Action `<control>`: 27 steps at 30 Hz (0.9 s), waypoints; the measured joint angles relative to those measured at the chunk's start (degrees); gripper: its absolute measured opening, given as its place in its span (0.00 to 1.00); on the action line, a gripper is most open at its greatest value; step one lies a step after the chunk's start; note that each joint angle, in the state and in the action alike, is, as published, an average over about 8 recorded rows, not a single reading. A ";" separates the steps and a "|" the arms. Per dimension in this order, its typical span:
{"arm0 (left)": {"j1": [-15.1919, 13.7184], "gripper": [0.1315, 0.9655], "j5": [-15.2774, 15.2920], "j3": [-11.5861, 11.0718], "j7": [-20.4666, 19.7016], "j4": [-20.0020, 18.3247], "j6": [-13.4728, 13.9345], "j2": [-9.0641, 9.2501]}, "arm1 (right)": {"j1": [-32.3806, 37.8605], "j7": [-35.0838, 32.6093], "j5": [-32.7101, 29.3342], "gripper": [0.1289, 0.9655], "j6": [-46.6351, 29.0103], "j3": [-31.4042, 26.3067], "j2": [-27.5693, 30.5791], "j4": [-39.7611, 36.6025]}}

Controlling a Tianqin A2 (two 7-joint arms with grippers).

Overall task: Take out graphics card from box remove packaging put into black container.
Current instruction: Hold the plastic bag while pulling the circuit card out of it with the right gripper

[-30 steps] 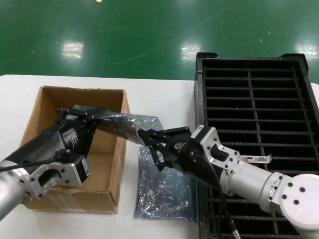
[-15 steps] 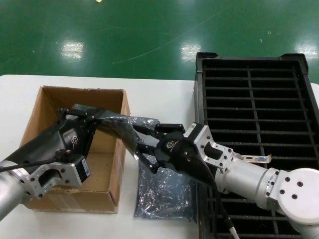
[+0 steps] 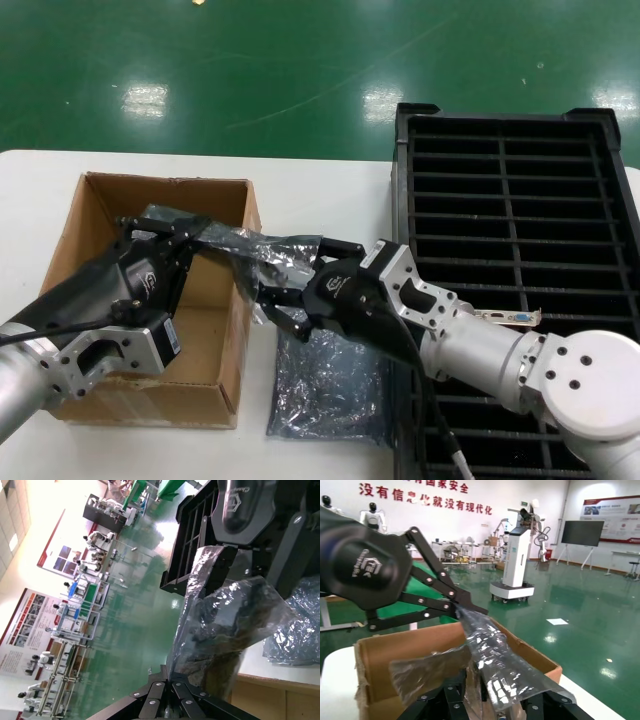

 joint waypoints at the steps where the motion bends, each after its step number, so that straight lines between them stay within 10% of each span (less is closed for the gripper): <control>1: 0.00 0.01 0.00 0.00 0.00 0.00 0.00 0.00 | 0.13 -0.04 0.00 0.30 0.14 0.06 -0.20 -0.36; 27: 0.00 0.01 0.00 0.00 0.00 0.00 0.00 0.00 | -2.35 0.63 0.93 0.08 -1.13 0.42 1.75 4.85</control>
